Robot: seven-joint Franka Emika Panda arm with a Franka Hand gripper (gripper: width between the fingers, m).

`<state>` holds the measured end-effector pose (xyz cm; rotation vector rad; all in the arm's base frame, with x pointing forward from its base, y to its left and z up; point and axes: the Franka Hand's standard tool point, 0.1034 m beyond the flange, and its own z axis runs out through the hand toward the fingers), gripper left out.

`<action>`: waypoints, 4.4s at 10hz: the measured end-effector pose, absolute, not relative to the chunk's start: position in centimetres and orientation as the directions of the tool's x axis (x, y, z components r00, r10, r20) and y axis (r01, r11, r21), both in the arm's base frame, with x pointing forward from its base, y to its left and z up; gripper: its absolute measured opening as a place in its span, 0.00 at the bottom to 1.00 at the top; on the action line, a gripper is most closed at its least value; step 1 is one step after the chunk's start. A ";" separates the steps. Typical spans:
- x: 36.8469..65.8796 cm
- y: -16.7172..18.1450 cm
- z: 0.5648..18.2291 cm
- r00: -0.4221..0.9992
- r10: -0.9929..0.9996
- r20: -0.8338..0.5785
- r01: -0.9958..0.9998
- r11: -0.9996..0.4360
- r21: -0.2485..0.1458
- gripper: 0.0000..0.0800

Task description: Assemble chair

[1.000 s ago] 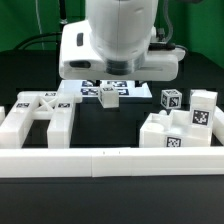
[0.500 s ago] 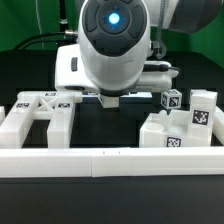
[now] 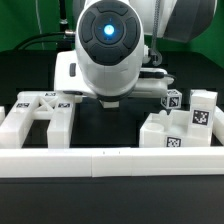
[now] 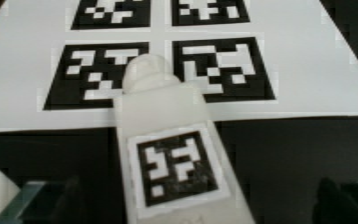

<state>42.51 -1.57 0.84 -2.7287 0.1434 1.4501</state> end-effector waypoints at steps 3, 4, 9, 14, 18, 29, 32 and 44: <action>42.5 -1.5 0.7 0.560 -0.063 -0.826 -0.106 -0.994 0.004 0.58; 42.5 -1.6 0.7 0.560 -0.064 -0.826 -0.107 -0.994 0.004 0.35; 45.5 -2.2 3.3 0.580 -0.057 -0.813 -0.120 -0.993 -0.017 0.36; 49.3 -3.2 6.7 0.602 -0.050 -0.797 -0.130 -0.991 -0.036 0.36; 51.9 -2.8 7.3 0.729 -0.090 -0.679 -0.140 -0.990 -0.019 0.36; 59.8 0.2 11.0 0.994 -0.112 0.006 -0.112 -0.994 -0.011 0.36; 61.0 0.5 11.0 0.967 -0.079 0.242 -0.086 -0.996 0.018 0.36; 61.0 3.5 10.6 0.887 -0.135 0.441 -0.141 -0.990 -0.020 0.36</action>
Offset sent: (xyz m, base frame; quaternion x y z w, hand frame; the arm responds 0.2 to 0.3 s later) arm -0.0004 0.0010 -0.0040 0.0027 0.0080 -0.0012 1.0000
